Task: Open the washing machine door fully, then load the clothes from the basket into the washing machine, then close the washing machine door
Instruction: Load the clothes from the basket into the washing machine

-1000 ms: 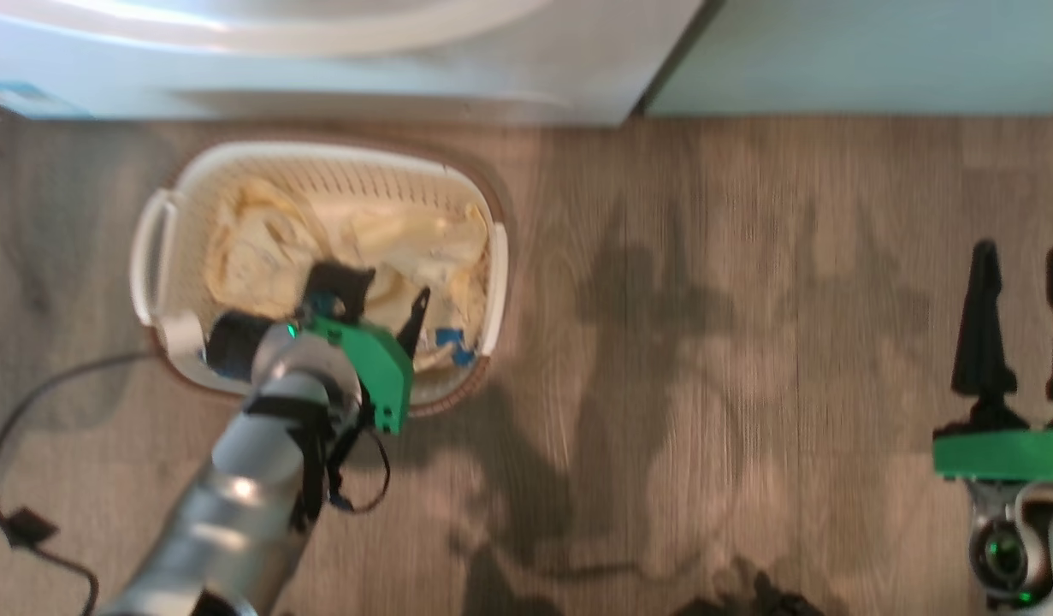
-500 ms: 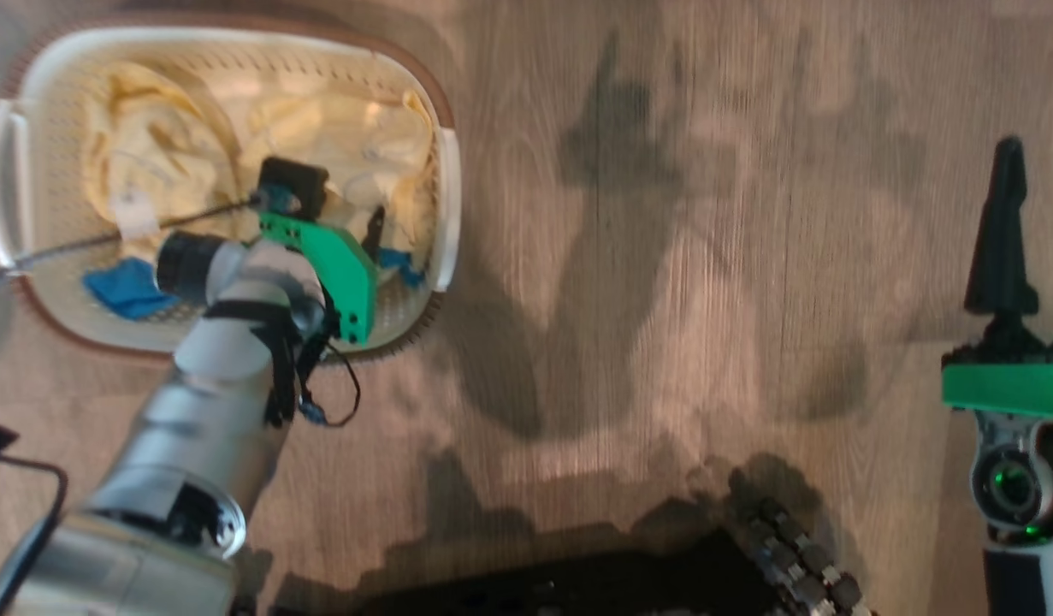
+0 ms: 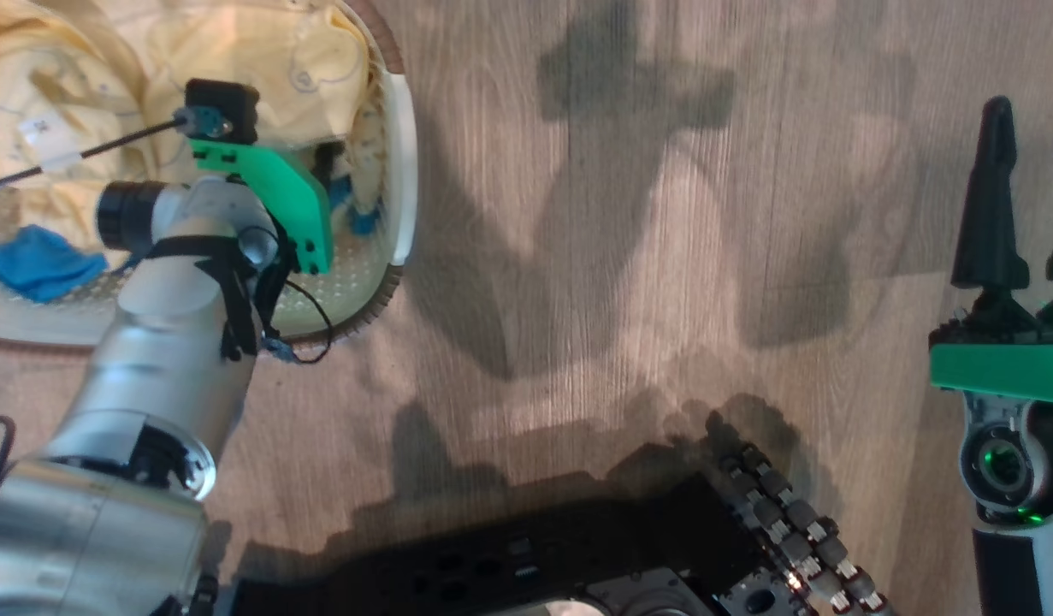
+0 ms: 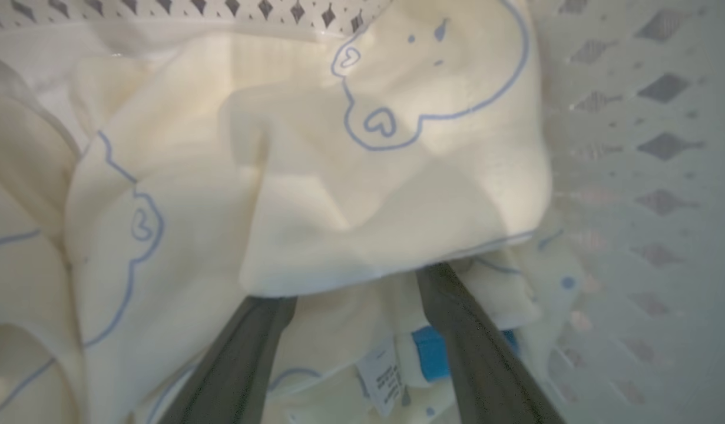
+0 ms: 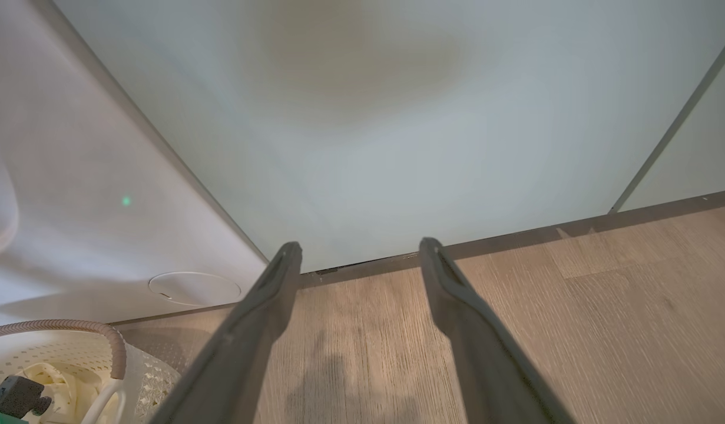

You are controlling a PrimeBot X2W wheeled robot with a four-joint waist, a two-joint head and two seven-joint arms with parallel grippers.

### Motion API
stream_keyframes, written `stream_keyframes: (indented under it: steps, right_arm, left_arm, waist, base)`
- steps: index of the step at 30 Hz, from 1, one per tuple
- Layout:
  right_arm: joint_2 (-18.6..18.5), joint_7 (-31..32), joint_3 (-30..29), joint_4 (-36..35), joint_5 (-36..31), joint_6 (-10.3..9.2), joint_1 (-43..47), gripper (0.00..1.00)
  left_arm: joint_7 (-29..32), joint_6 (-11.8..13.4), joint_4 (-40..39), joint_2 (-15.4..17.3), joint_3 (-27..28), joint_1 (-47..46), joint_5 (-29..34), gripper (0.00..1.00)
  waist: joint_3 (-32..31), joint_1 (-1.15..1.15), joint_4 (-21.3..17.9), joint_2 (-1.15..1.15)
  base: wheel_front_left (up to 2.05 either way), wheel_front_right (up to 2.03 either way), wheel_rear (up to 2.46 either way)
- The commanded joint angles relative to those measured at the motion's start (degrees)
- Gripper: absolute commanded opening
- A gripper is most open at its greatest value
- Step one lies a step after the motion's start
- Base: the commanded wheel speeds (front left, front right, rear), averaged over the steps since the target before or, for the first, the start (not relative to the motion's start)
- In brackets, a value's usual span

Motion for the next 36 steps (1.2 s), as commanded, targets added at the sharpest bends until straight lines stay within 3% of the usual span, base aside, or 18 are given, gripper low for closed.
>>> stream_keyframes:
  steps: [1,13,14,15,16,36]
  right_arm:
    - [-0.8,-0.4,1.2,-1.9,0.7,-0.16,1.3,1.0]
    - [-0.8,-0.4,2.3,-2.9,1.9,-0.16,1.1,1.0]
    - [-0.8,-0.4,2.2,-3.0,1.9,-0.16,1.1,1.0]
    - [-0.8,-0.4,2.1,-3.0,1.9,-0.16,1.0,1.0]
    - [-0.8,-0.4,2.1,-3.0,2.0,-0.16,1.0,1.0]
    - [-0.8,-0.4,-0.9,-2.9,1.6,-0.16,0.1,1.0]
  left_arm:
    - [0.6,0.8,0.2,2.5,1.0,1.0,-0.3,1.0]
    - [3.2,3.2,1.0,4.3,-0.4,-0.6,0.2,1.0]
    - [3.4,3.4,1.1,4.3,-0.4,-0.5,0.1,0.77]
    - [3.5,3.5,1.1,4.3,-0.4,-0.5,0.0,0.29]
    - [3.4,3.7,1.1,4.4,-0.5,-0.5,0.0,0.0]
    - [-3.0,3.7,1.3,4.0,-4.0,-1.5,1.1,0.0]
  waist:
    - [1.5,0.0,-0.9,0.0]
    - [4.4,0.0,-2.6,0.0]
    - [4.5,0.0,-2.6,0.0]
    - [4.5,0.0,-2.6,0.0]
    - [4.5,0.0,-2.6,0.0]
    - [0.5,0.0,1.0,0.0]
  base:
    - [0.0,0.0,0.0]
    - [0.0,0.0,0.0]
    - [0.0,0.0,0.0]
    - [0.0,0.0,0.0]
    - [0.0,0.0,0.0]
    - [0.0,0.0,0.0]
